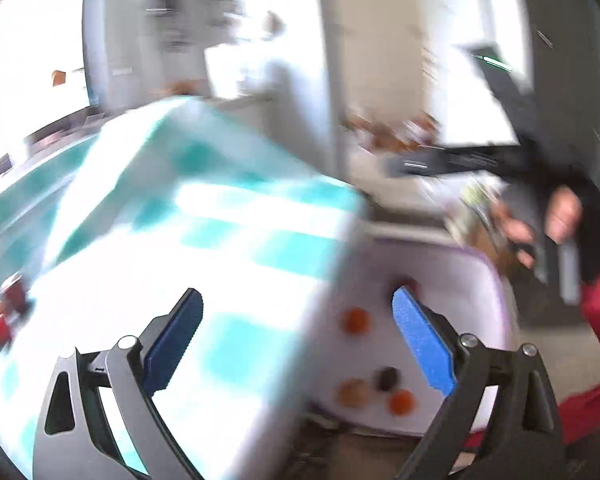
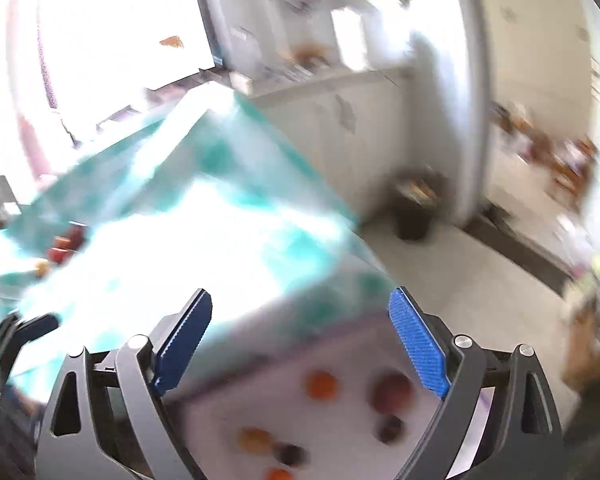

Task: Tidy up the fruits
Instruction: 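Move both open tools back toward the fruit row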

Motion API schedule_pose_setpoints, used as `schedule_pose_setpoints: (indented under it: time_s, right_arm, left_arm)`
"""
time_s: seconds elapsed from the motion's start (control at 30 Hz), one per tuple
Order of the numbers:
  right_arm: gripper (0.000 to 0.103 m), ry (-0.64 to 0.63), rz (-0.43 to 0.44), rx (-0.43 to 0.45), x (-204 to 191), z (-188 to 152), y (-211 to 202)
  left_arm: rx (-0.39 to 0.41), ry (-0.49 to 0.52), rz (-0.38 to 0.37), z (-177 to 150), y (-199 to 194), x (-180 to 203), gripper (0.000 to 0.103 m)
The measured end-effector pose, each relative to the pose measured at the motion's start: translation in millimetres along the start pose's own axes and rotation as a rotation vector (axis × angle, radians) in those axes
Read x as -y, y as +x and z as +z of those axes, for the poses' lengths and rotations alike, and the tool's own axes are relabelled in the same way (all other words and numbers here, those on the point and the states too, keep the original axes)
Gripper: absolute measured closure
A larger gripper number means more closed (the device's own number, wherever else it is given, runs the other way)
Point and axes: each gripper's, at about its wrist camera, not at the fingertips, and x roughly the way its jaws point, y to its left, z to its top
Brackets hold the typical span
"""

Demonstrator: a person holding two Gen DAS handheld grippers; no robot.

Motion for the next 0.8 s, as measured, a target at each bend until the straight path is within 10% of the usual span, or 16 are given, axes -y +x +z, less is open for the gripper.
schedule_pose_setpoints:
  time_s: [0.13,0.47,0.67,0.8]
  right_arm:
    - [0.015,-0.108,0.135,0.041,-83.6,7.9,1.5]
    - [0.015,-0.384,0.315,-0.167,-286.5,-20.7,89.3]
    - [0.015,-0.369,0.382,-0.286,-381.0,-14.7,168.3]
    - [0.015,-0.356,0.367,-0.336,-429.8,-6.6,214.1]
  left_arm:
    - [0.052,-0.225,0.209,-15.3,-42.1,-89.9,0.002]
    - [0.082,-0.701,0.734,-70.9,-151.3,-342.1,0.002]
    - [0.182,-1.101,0.746,-129.0,-198.3,-400.4,0.002]
    - [0.204,-1.132,0.805,-138.0,-207.9,-389.2,0.002]
